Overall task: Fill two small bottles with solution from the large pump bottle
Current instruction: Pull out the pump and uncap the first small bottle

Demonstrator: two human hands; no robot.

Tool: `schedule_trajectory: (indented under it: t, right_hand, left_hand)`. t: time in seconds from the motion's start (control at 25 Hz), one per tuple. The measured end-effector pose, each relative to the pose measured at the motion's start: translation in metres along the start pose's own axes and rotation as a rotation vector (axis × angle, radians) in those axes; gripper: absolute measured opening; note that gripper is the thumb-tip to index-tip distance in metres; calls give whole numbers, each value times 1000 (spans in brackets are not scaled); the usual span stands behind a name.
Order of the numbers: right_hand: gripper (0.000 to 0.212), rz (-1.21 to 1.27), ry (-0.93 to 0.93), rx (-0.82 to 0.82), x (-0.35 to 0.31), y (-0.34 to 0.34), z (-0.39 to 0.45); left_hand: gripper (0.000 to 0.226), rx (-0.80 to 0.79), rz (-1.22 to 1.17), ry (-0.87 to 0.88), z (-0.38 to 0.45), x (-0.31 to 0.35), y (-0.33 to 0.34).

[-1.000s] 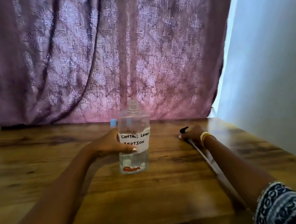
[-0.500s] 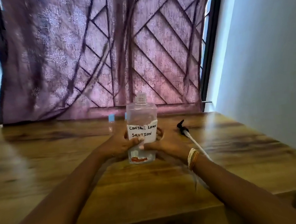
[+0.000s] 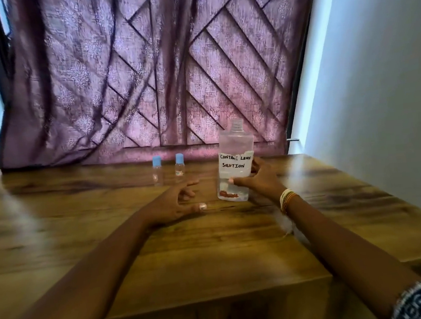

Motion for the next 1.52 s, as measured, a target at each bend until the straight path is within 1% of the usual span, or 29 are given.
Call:
schedule_trajectory:
  t: [0.08, 0.2, 0.24, 0.28, 0.32, 0.36, 0.4, 0.44, 0.48, 0.52, 0.56, 0.6, 0.64, 0.68, 0.72, 0.8, 0.84, 0.88, 1.0, 1.04, 1.08, 1.12, 1.16, 1.2, 1.24, 1.32, 1.36, 1.44, 1.52]
  right_hand:
    - [56, 30, 0, 18, 3, -4, 4]
    - [67, 22, 38, 30, 7, -3, 2]
    - [67, -6, 34, 79, 6, -5, -3]
    - [69, -53, 6, 184, 1, -13, -8]
    - [70, -95, -78, 325, -12, -22, -15]
    - [66, -118, -227, 433, -34, -29, -27]
    - [56, -115, -402, 477, -59, -26, -39]
    - [43, -120, -535, 417, -84, -12, -52]
    - [34, -127, -612, 299, -103, 10, -60]
    - [31, -154, -603, 147, -115, 38, -67]
    - [37, -198, -536, -5, -110, 70, -62]
    - [48, -219, -420, -139, -101, 99, -55]
    - [59, -227, -282, -198, -89, 120, -44]
    - [69, -230, -160, -200, -75, 136, -28]
    - [75, -236, -78, -179, -65, 148, -13]
    - [76, -255, -16, -121, -58, 160, 9]
    - [69, -256, -14, -115, -56, 166, 20]
    - [58, -255, -8, -121, -56, 169, 25]
    - [8, -221, -38, -133, -59, 170, 18]
    - [11, -208, -59, -166, -60, 170, 11]
    - [22, -207, -86, -200, -63, 167, 1]
    - [24, -200, -115, -234, -67, 161, -10]
    - [21, -182, -146, -269, -70, 154, -21]
    - [18, -162, -178, -304, -72, 146, -30]
    - [15, -142, -207, -333, -72, 137, -39]
    - [12, -120, -212, -381, -67, 124, -52]
    - [15, -98, -199, -397, -65, 120, -56]
    - [26, -18, -151, -367, -63, 116, -58]
    - [24, 77, -129, -268, -65, 112, -55]
  left_hand:
    - [72, 13, -5, -9, 1, 0, -2]
    - [67, 30, 9, -15, 0, -2, -5]
    - [60, 32, 12, -23, -1, -4, -7]
    - [50, 43, 13, -34, -1, -6, -9]
    - [40, 74, 10, -42, -1, -7, -14]
    - [30, 127, 3, -49, -1, -10, -22]
    - [22, 193, -5, -58, -1, -12, -31]
    - [16, 260, -22, -79, -2, -14, -41]
    - [13, 325, -62, -113, -3, -19, -51]
    - [11, 381, -113, -157, -4, -26, -59]
    - [11, 418, -158, -197, -4, -33, -65]
    - [10, 435, -187, -223, -5, -38, -67]
    - [10, 429, -207, -229, -5, -40, -67]
    - [10, 421, -228, -233, -5, -41, -65]
    - [10, 419, -252, -236, -4, -41, -64]
    - [13, 432, -272, -229, -1, -42, -61]
    - [15, 438, -260, -225, 1, -42, -60]
    - [18, 448, -260, -232, 4, -42, -60]
    - [32, 462, -300, -257, 7, -42, -61]
    - [36, 440, -265, -232, 6, -36, -59]
    - [39, 407, -207, -190, 5, -31, -56]
    - [43, 371, -151, -143, 4, -25, -52]
    - [45, 345, -109, -107, 3, -21, -49]
    - [41, 330, -77, -87, 2, -19, -46]
    - [32, 325, -60, -79, 2, -18, -44]
    - [17, 299, -39, -57, 0, -14, -40]
    - [14, 285, -24, -40, -1, -10, -37]
    - [13, 260, 1, -9, -2, -3, -34]
    - [15, 248, 10, -21, -5, -1, -32]
Point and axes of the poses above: each hand's wrist, its own z-axis towards the middle knuckle, its own y-axis out of the palm, x = y × z, the point moved 9 cm from there along z, towards the middle knuckle, and after that the axes turned 11 degrees about x, right-handed, at the moved point
